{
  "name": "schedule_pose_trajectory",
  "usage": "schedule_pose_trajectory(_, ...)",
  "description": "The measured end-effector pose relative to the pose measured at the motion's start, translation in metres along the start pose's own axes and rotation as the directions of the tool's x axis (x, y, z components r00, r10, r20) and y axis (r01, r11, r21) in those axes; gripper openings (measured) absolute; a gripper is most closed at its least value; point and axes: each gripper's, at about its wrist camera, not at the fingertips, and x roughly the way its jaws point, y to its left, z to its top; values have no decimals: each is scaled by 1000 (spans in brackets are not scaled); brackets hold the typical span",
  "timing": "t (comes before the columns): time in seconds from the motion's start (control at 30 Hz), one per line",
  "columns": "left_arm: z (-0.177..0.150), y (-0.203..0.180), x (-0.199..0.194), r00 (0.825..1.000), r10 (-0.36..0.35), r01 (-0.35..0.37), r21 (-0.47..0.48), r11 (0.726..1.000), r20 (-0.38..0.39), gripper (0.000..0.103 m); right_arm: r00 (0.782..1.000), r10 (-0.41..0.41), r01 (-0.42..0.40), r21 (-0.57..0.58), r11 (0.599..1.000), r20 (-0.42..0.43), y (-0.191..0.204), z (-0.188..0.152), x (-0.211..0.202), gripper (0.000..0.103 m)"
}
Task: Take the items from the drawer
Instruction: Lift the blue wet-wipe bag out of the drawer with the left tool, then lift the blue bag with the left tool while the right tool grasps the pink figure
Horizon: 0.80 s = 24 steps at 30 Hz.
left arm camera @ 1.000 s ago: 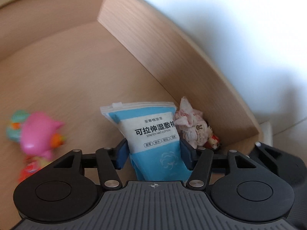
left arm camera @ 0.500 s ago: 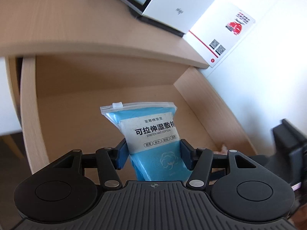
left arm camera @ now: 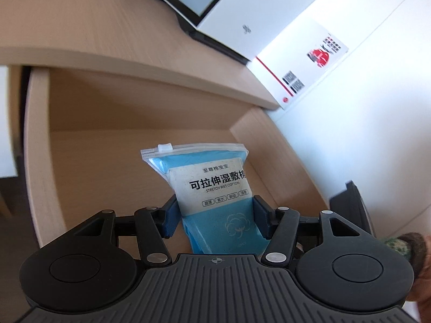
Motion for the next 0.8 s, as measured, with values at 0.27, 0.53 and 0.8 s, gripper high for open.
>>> schedule_pose_trajectory(0.27,4,-9,-3,998,60,-60,69,996,12,61,995,-25,32,63,998,-98,2,-1,3,103)
schedule_pose_trajectory(0.53,26,-14,-21,980,129,-110,129,986,-150,61,992,62,-72,88,994,110,-9,-12,-38,103)
schedule_pose_trajectory(0.8,19,-21,-29,939,227,-177,203,963,-259,61,936,-27,-3,86,996,351,-24,7,-43,93)
